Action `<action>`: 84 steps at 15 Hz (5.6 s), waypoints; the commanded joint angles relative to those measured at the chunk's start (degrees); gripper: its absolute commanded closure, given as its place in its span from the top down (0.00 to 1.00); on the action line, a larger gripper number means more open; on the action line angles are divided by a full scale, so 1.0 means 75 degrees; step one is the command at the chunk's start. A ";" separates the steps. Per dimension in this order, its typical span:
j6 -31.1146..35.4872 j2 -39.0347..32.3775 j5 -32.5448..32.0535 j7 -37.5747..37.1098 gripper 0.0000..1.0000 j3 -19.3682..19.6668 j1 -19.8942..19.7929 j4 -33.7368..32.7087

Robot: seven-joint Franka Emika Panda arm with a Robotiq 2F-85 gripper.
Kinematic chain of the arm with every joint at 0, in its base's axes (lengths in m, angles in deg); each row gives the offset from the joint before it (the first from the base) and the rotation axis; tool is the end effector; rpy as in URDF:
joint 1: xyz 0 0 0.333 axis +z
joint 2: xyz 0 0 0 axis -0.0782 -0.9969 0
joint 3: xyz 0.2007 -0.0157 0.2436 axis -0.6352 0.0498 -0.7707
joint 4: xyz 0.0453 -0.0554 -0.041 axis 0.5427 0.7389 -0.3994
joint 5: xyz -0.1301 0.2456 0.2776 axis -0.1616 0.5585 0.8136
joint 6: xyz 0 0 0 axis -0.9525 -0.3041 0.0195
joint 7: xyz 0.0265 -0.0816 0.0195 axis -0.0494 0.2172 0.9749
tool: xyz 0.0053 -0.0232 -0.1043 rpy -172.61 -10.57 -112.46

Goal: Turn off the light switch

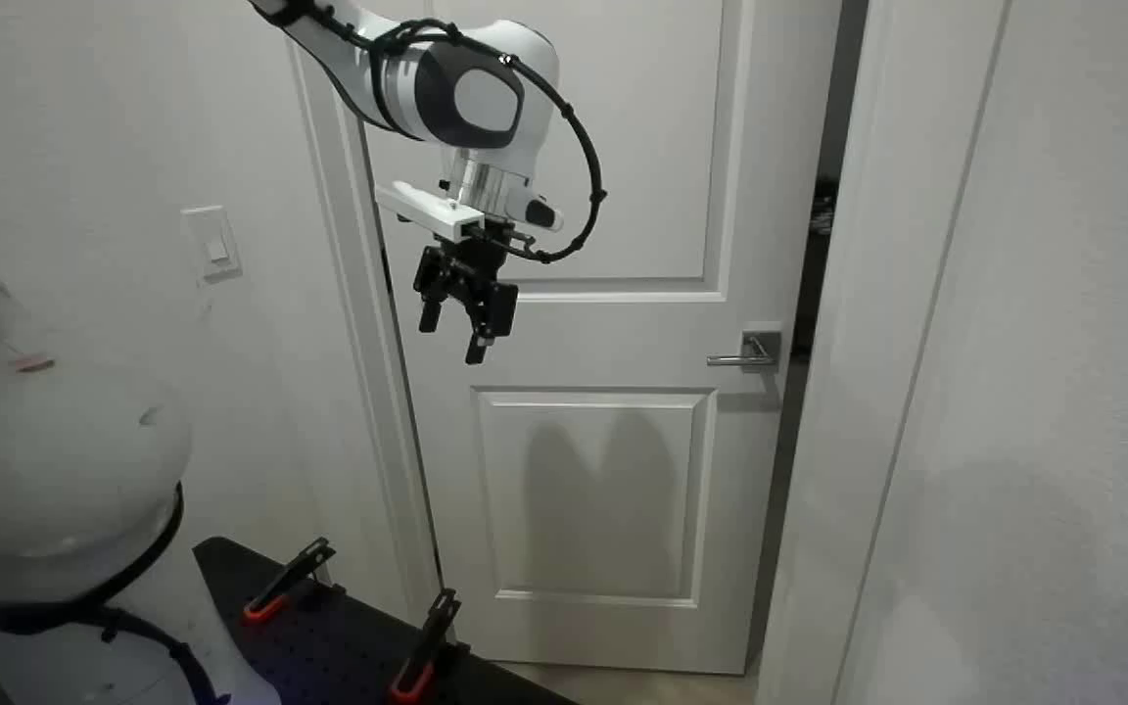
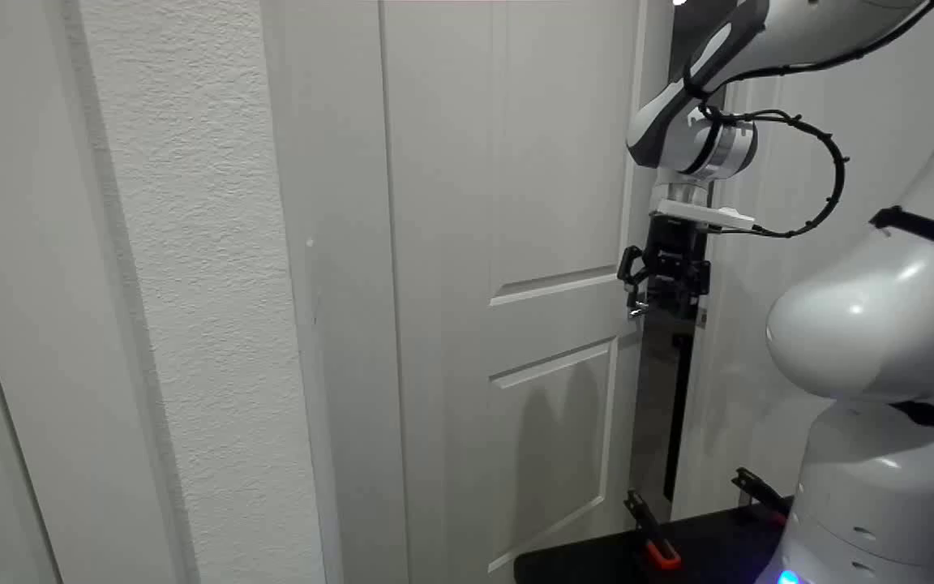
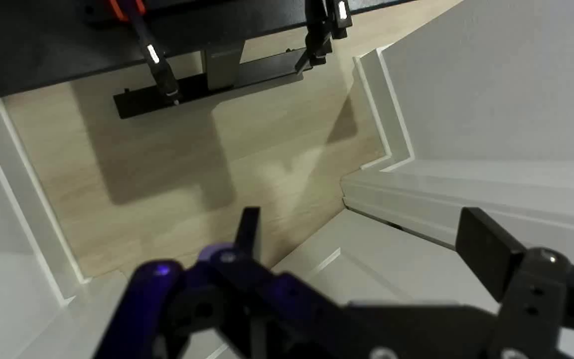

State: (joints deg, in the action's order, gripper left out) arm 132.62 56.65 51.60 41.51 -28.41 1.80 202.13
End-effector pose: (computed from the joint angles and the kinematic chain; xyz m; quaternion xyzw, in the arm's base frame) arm 0.3990 -0.0793 0.3812 -0.9771 0.1294 0.1184 0.1205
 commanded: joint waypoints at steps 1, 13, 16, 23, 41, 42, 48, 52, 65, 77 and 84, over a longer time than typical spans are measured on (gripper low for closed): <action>-0.0029 -0.0012 0.0042 0.0041 1.00 -0.0159 -0.0170 -0.0017; 0.0239 -0.0340 0.0173 0.0189 1.00 -0.0818 0.0291 -0.0484; 0.0316 -0.0500 0.0298 0.0301 1.00 -0.1157 0.0603 -0.0723; 0.0325 -0.0595 0.0688 0.0871 1.00 -0.1825 0.1346 -0.1196; 0.2482 0.0730 0.2189 0.2462 1.00 -0.3125 0.3350 -0.0647; 0.2867 0.0740 0.2260 0.2512 1.00 -0.3147 0.3466 -0.0579; 0.5133 0.0148 0.2861 0.3544 1.00 -0.2820 0.4139 -0.0416; 0.5868 -0.0599 0.3825 0.4957 1.00 -0.2326 0.4511 -0.0756; 0.6145 -0.1220 0.5538 0.6517 1.00 -0.3367 0.4045 -0.1350; 0.6838 -0.1886 0.5375 0.6496 0.09 -0.3569 0.4237 -0.1786; 0.6666 -0.2098 0.5236 0.6367 0.01 -0.3522 0.4212 -0.1808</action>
State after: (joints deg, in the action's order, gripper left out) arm 182.61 40.90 90.86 89.26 -54.82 33.38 188.56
